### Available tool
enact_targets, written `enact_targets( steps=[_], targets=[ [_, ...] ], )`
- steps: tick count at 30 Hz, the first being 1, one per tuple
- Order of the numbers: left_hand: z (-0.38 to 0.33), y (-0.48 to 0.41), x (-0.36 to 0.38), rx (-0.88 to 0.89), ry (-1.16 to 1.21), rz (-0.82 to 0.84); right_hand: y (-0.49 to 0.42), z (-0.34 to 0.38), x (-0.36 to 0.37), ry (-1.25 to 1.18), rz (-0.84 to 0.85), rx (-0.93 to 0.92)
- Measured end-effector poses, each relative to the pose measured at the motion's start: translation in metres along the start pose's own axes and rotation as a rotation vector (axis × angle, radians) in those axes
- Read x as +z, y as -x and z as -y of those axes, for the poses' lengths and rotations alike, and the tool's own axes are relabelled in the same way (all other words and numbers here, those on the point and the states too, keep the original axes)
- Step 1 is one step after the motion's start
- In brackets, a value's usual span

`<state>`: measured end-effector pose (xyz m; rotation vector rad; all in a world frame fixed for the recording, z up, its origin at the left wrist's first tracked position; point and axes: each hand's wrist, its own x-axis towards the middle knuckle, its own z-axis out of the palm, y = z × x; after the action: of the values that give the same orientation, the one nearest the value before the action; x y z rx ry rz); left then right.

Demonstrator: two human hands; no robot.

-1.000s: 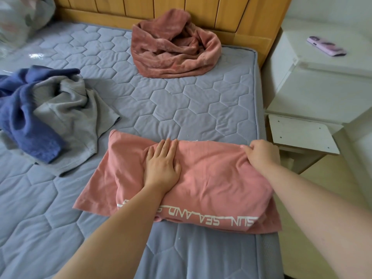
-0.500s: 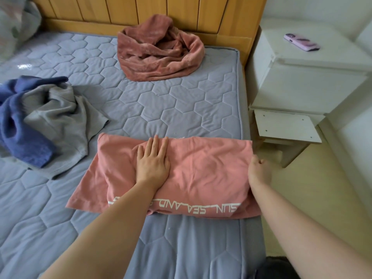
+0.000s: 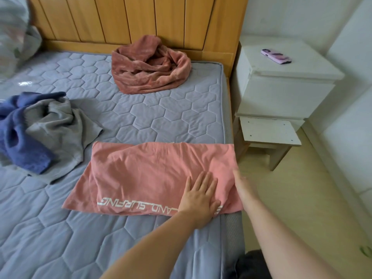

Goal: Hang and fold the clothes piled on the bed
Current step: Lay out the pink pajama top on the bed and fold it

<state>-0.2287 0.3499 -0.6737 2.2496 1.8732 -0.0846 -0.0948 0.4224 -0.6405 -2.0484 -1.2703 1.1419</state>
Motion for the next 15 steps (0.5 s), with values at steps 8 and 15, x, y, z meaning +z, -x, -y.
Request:
enact_targets(
  steps=[8, 15],
  targets=[
    [0.035, 0.023, -0.007, 0.170, -0.108, 0.039, 0.014, 0.004, 0.011, 0.052, -0.037, -0.027],
    [0.045, 0.047, -0.021, -0.034, -0.242, 0.086, 0.021, 0.014, 0.001, 0.059, -0.154, -0.144]
  ],
)
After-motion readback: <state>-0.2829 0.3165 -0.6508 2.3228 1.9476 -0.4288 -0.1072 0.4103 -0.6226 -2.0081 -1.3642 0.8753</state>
